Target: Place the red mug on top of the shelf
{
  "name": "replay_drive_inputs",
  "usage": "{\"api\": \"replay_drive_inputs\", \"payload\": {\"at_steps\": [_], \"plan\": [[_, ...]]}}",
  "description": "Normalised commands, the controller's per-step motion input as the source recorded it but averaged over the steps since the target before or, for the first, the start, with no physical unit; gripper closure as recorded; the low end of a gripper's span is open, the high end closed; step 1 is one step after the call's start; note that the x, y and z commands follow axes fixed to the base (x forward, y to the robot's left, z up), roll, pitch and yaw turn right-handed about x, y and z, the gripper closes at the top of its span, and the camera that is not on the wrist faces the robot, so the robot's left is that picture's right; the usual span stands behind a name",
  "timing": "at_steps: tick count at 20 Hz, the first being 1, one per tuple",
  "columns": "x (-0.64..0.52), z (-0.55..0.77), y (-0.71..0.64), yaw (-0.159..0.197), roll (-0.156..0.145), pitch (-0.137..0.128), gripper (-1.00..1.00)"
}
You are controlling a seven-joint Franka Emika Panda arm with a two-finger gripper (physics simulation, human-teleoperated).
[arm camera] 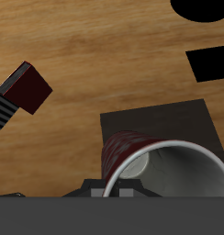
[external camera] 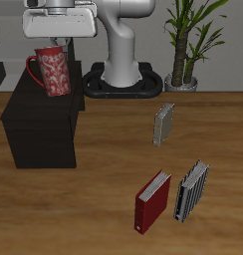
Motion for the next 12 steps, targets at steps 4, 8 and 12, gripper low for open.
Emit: {"api": "replay_drive_inputs", "payload": {"at_steps": [4,8,12], "plan": [[-0.11,-0.02,-0.2,-0.003,-0.035,-0.006,1.0],[0.04,-0.12,-0.15,-0.008,-0.032,0.024,1.0],[0.09,-0.22,-0.08,-0.031,-0.021,0.028,1.0]]}}
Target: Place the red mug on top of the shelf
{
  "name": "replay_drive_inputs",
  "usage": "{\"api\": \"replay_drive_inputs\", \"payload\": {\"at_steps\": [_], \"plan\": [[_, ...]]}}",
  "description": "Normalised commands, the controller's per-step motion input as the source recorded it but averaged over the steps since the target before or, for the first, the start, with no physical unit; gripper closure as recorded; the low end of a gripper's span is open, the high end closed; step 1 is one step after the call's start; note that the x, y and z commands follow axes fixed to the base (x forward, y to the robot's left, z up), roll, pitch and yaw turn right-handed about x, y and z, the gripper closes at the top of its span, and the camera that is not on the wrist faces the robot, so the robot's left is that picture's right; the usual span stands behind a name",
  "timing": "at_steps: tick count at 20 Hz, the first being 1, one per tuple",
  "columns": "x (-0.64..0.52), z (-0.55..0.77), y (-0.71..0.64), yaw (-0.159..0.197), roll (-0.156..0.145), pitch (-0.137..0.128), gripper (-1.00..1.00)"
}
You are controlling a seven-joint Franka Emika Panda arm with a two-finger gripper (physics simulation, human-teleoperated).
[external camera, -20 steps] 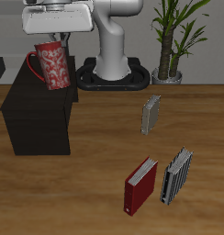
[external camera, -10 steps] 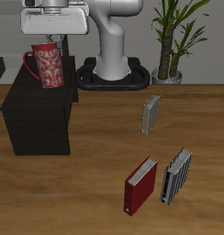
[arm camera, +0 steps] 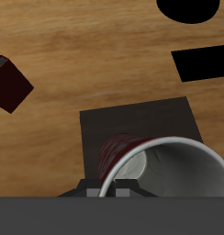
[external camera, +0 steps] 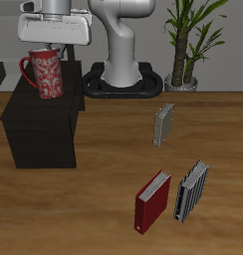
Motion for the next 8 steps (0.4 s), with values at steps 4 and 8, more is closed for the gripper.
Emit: {"api": "replay_drive_inputs", "payload": {"at_steps": [4,8], "plan": [[0.1,-0.23,-0.01,-0.01,-0.006,0.04,1.0],[0.18,-0.35,-0.09,-0.074,-0.061,0.121,-1.0]]}}
